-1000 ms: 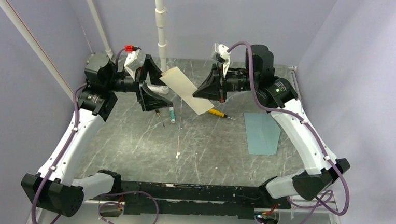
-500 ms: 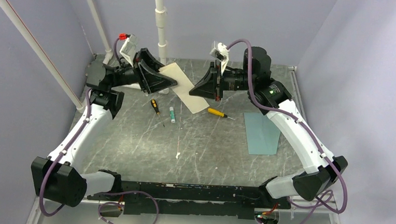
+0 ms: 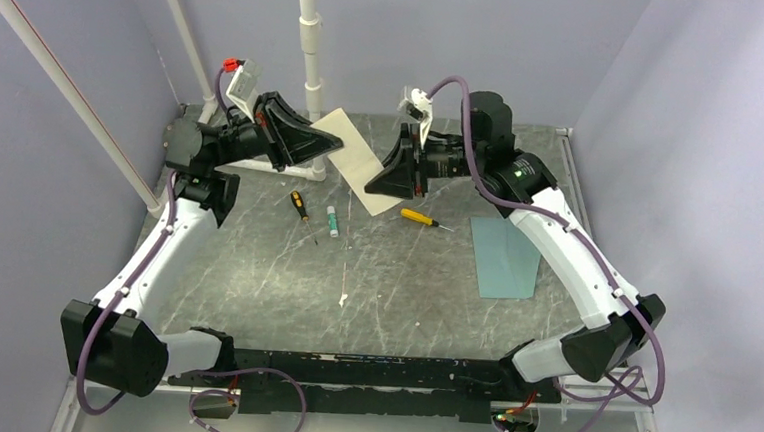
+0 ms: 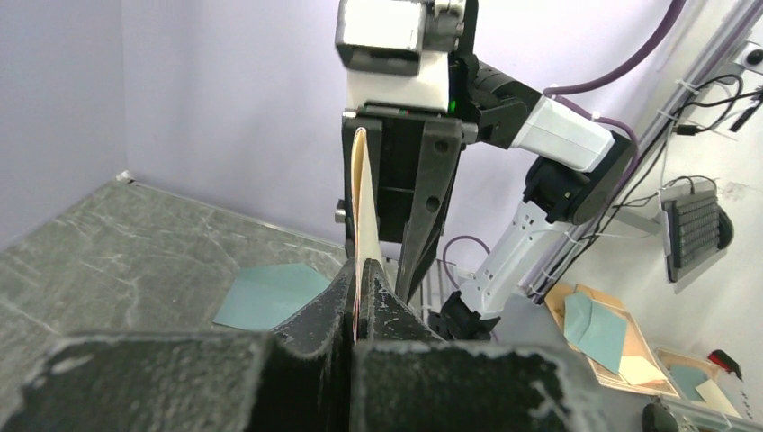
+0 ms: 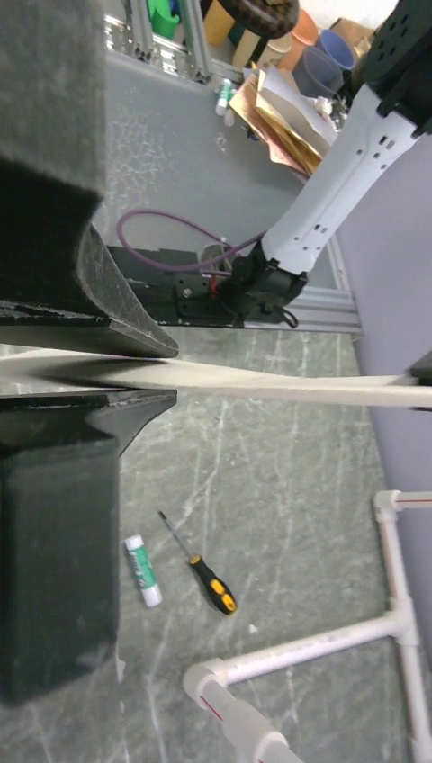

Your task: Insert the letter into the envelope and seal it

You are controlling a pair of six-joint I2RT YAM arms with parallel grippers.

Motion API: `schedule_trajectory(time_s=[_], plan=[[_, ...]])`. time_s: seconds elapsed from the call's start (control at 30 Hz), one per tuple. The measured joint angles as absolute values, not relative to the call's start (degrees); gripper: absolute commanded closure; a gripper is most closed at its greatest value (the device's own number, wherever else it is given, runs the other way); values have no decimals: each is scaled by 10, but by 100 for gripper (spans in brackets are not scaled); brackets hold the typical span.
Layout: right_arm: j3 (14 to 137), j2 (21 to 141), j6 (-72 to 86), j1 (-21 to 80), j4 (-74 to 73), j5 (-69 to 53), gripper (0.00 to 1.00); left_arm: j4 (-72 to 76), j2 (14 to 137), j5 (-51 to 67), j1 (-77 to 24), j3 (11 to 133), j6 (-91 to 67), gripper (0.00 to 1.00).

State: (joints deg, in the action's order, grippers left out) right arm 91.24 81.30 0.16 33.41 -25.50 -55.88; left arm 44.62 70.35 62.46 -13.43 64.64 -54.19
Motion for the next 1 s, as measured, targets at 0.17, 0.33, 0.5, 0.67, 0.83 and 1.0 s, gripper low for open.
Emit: schedule_trajectory(time_s=[0.17, 0.33, 0.5, 0.67, 0.83, 1.0], plan=[[916, 822, -32, 334, -320, -559, 100, 402, 692, 614, -134, 650, -501, 97], [920, 820, -39, 334, -334, -555, 100, 354, 687, 614, -136, 665, -463, 35], [904, 809, -14, 334, -290, -488, 100, 276, 681, 564, -135, 681, -432, 15], [900, 809, -14, 340, -260, -331, 100, 101, 660, 378, -136, 698, -385, 15], [910, 837, -74, 381, -265, -165, 100, -44, 658, 245, -136, 736, -365, 16], [910, 864, -146, 453, -265, -4, 100, -108, 668, 219, -136, 780, -389, 14]])
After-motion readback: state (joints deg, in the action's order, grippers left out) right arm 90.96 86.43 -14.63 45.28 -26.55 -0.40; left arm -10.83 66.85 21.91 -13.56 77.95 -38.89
